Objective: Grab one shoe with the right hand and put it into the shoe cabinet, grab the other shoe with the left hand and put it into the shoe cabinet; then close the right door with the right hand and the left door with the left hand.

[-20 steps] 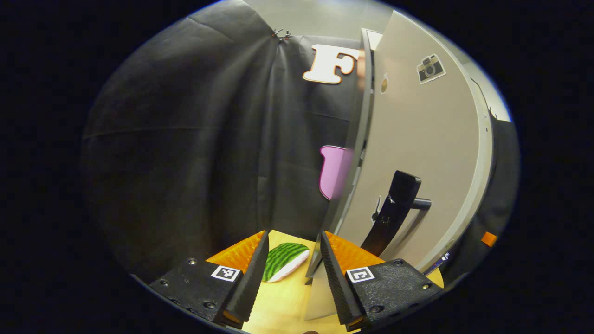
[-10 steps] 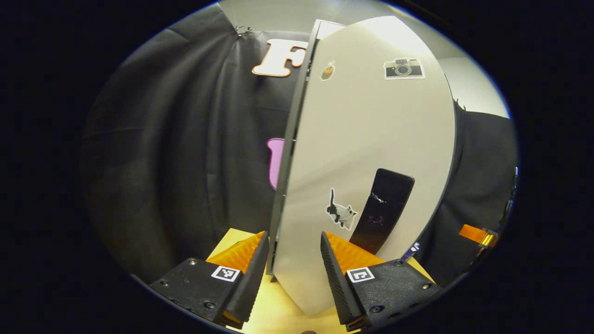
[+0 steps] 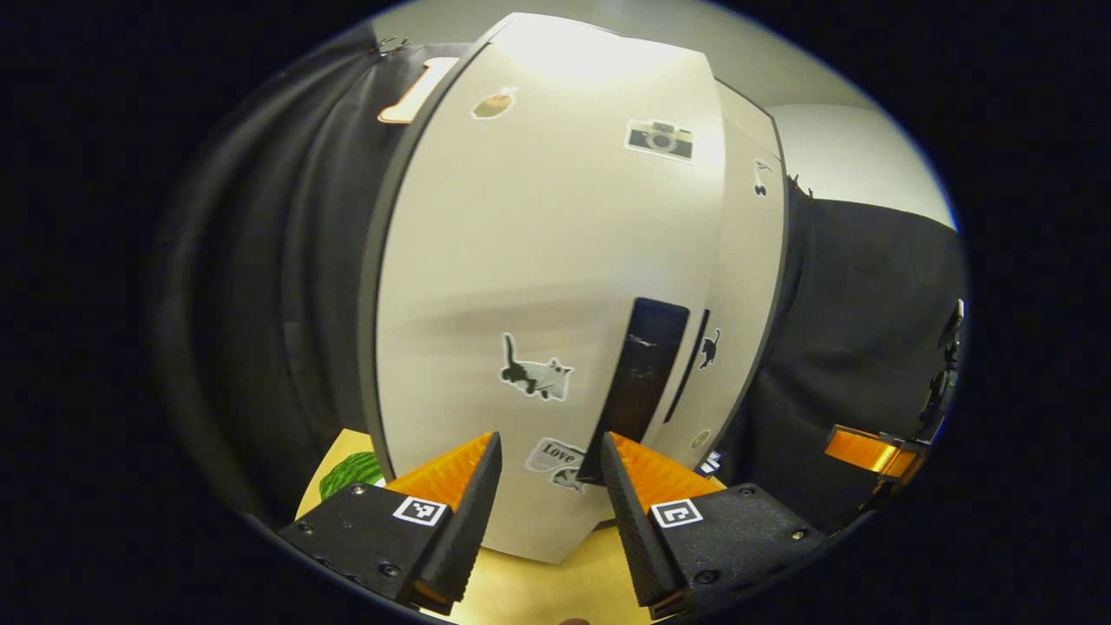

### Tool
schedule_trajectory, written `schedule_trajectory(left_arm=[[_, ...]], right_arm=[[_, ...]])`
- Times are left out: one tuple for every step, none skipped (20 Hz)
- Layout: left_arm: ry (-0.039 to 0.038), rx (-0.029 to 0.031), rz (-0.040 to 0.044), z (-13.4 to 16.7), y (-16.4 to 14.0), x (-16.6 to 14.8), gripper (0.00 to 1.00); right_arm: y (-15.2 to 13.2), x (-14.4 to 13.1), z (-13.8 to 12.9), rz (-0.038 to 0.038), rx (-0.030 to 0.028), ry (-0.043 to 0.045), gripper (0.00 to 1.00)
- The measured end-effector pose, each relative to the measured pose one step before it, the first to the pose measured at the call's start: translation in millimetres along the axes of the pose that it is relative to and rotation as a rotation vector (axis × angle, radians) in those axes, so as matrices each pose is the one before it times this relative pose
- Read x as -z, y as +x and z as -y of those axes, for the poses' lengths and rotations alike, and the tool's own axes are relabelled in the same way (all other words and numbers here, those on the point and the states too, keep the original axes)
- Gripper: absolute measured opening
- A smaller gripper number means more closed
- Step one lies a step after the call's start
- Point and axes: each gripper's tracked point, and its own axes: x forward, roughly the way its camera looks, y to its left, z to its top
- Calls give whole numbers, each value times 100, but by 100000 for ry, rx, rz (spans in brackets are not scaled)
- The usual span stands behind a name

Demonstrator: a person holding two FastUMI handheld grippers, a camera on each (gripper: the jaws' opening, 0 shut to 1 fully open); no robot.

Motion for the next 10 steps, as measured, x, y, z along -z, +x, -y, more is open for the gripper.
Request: schedule_trajectory(left_arm=[[1433,1004,943,414,416,-339,71],[-412,860,609,394,90,-180,71],[-678,598,-463,265,-124,20,71],[-739,633,204,290,130,-174,71],[-905,1000,395,412,58,-215,71],[-743,886,299,331,-4,-194,71],[-384,655,-50,322,-26,-7,71],[-66,90,-174,307,-165,49,71],[14,570,-139,464,-93,49,71],[9,744,-296,447,-154,114,71]], right_arm=[[-202,-135,64,376,172,-95,93],[-159,-135,-9,333,150,44,87],[-241,-39,51,46,72,-46,87],[-84,-11,92,-58,255,6,93],[-146,-49,73,-62,-34,153,93],[-53,56,-44,-128,-86,215,93],[-93,7,11,-211,-39,103,93],[-109,-54,4,-54,-59,-27,93],[-50,-52,24,176,107,-93,93],[-192,-40,-122,127,-62,-186,93]])
